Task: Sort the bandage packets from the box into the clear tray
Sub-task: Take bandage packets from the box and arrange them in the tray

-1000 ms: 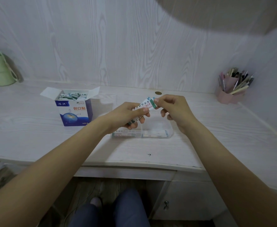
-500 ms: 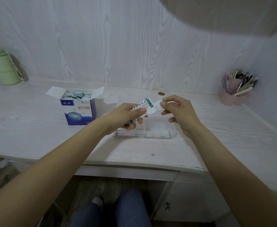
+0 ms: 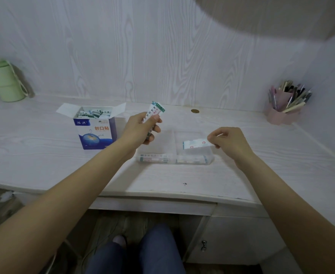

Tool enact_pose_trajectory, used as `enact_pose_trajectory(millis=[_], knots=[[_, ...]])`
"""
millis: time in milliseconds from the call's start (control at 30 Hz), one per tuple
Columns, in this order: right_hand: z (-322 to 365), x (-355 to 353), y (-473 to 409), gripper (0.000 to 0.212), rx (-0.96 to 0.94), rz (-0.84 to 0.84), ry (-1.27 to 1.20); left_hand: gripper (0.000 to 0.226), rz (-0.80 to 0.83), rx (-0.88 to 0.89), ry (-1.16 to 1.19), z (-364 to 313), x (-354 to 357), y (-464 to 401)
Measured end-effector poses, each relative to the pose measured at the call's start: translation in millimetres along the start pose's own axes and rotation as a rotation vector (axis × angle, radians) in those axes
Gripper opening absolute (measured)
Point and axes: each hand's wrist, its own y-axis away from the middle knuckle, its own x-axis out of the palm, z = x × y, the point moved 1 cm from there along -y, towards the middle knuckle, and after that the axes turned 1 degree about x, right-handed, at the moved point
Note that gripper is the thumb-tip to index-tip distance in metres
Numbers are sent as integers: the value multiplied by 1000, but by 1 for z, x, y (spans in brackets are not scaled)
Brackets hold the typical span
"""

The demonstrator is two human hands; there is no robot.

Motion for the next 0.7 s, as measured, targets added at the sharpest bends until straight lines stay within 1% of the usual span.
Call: enact_pose_trajectory(millis=[100,233,433,633,700], knots=[[-2,6,0,8,-42,76,177,20,-21,10,27,-3,2,0],[1,19,-2,9,-92,137,367,20,8,17,-4,-4,7,2],[6,33,-3,7,-149,139,657,21,89,51,-22,-5,11,6],[10,37,-2,4,-175,135,820,21,122,78,-9,-8,13,7],[13,38,-1,7,-195,135,871,22,125,71,1,-8,13,7]])
